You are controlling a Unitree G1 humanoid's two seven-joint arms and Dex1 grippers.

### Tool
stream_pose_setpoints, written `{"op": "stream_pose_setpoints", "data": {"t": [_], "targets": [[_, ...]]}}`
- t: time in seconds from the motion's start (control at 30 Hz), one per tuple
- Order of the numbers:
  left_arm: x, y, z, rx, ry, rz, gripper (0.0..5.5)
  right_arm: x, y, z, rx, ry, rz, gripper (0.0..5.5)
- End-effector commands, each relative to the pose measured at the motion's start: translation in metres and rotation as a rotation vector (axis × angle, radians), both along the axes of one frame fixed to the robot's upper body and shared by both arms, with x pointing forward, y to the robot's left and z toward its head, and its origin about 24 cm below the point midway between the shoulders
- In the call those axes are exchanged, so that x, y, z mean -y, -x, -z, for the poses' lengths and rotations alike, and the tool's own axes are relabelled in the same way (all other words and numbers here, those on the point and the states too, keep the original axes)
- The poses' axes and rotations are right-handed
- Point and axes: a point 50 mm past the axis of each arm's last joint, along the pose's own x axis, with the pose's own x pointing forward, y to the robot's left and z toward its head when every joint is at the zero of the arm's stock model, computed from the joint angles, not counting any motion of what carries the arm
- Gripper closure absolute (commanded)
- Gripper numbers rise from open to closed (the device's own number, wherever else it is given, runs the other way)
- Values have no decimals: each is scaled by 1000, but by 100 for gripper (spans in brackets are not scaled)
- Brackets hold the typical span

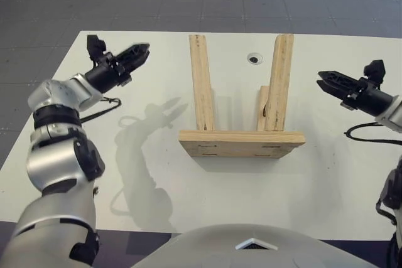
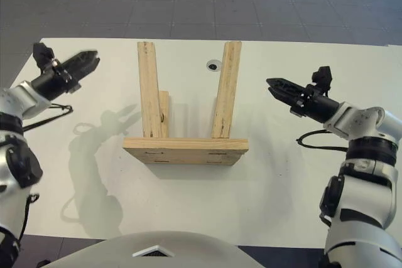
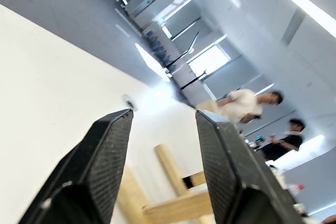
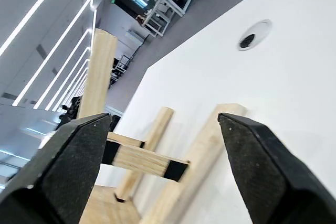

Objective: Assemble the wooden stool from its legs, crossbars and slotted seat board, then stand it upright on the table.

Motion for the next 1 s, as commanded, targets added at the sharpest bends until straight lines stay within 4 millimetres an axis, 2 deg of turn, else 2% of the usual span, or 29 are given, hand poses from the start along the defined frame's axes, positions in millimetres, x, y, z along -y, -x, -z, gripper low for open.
{"op": "stream_pose_setpoints", "data": {"t": [0.03,0.13,0.23,0.3,0.47,0.63,0.8,0.93,1.0], "targets": [[-9,66,47,198,-522,281,330,-8,47,18,155,523,-154,175],[-7,83,39,344,-546,380,330,-25,78,23,181,625,-398,175],[-8,101,32,402,-546,553,277,-27,97,15,196,631,-557,172],[-4,103,28,427,-524,614,243,-31,102,12,214,635,-619,172],[22,102,26,501,-475,710,174,-56,98,5,310,602,-642,172],[41,97,30,533,-455,767,174,-78,88,5,386,577,-661,172],[55,85,40,563,-526,754,174,-87,83,9,406,564,-688,172],[65,83,45,546,-513,782,170,-87,81,10,414,585,-715,242],[68,82,44,528,-486,779,198,-86,79,11,418,594,-715,277]]}}
